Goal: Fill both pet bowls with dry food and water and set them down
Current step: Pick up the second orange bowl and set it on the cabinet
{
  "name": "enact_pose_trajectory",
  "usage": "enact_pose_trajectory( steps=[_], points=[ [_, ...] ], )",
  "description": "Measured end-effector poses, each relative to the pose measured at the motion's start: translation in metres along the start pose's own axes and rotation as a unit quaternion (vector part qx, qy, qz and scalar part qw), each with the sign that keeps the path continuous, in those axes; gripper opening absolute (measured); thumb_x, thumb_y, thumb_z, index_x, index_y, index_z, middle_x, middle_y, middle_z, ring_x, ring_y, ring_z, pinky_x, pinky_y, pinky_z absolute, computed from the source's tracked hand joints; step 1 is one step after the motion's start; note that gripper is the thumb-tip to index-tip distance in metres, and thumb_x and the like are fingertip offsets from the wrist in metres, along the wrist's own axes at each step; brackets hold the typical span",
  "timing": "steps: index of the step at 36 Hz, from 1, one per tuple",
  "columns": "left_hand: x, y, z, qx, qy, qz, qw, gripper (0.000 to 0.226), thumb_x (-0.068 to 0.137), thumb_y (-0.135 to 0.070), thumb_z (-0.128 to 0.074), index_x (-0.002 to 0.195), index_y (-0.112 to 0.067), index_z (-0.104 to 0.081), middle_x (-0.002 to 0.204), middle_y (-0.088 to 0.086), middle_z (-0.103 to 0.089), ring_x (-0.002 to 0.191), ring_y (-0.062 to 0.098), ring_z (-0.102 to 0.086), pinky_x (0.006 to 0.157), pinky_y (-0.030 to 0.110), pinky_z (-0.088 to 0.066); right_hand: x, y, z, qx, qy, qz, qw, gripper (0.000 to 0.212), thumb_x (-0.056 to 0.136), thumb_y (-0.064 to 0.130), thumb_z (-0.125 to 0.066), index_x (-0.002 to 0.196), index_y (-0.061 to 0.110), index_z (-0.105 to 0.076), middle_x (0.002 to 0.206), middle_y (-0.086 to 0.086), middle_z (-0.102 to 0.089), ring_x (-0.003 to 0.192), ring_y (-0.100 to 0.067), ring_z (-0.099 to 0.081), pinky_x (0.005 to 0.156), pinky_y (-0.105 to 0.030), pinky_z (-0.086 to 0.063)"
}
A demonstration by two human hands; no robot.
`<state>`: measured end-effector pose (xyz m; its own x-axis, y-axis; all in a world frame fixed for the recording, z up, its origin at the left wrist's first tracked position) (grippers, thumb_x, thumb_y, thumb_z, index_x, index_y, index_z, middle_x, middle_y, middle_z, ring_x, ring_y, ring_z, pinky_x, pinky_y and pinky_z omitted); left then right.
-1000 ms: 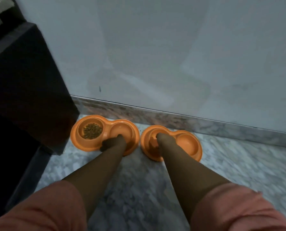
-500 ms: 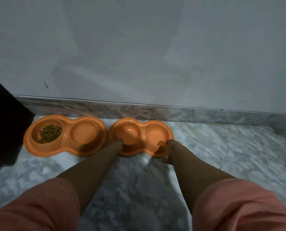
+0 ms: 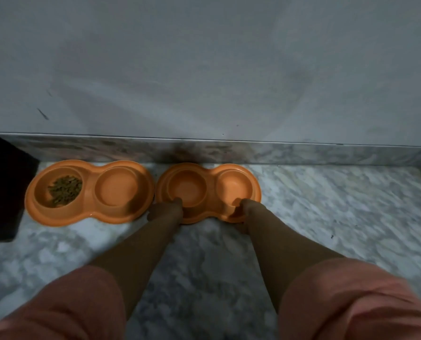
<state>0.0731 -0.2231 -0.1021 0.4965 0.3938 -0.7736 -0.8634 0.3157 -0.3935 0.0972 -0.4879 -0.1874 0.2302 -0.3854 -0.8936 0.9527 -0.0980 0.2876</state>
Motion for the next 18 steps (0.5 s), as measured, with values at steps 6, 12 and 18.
enact_pose_trajectory(
  steps=[6,12,18],
  points=[
    [-0.045,-0.002,0.028,-0.028,-0.013,0.03,0.999,0.068,0.099,-0.043,-0.04,0.144,0.007,-0.033,0.148,0.024,-0.039,0.134,0.038,-0.041,0.108,0.037,-0.035,-0.108,-0.012,0.013,0.042,-0.024,0.012,0.999,0.06,0.079,0.035,-0.056,0.128,0.002,-0.048,0.107,-0.017,-0.065,0.086,-0.033,-0.064,0.068,-0.039,-0.055],
    [-0.143,-0.002,0.096,-0.11,-0.053,0.09,0.989,0.076,0.093,-0.036,-0.056,0.144,0.008,-0.022,0.145,0.024,-0.039,0.132,0.04,-0.043,0.105,0.042,-0.04,-0.228,-0.033,0.038,0.103,-0.045,-0.01,0.994,0.07,0.073,0.041,-0.06,0.134,0.011,-0.043,0.114,-0.014,-0.057,0.093,-0.034,-0.058,0.071,-0.042,-0.052],
    [-0.263,-0.037,0.174,-0.136,-0.05,0.097,0.985,0.074,0.094,-0.031,-0.057,0.147,0.002,-0.017,0.148,0.022,-0.037,0.132,0.038,-0.043,0.102,0.041,-0.04,-0.381,-0.024,0.083,0.127,-0.061,-0.009,0.99,0.06,0.083,0.033,-0.06,0.134,0.008,-0.042,0.113,-0.016,-0.053,0.097,-0.036,-0.057,0.092,-0.05,-0.051]
  ],
)
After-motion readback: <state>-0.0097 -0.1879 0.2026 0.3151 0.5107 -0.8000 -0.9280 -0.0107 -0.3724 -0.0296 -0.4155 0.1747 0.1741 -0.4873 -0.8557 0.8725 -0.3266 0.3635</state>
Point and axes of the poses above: each hand's wrist, its own x-axis towards the middle knuckle, its own z-axis out of the back of the hand, y = z × x, the point moved 7 cm from there along x, towards the middle knuckle
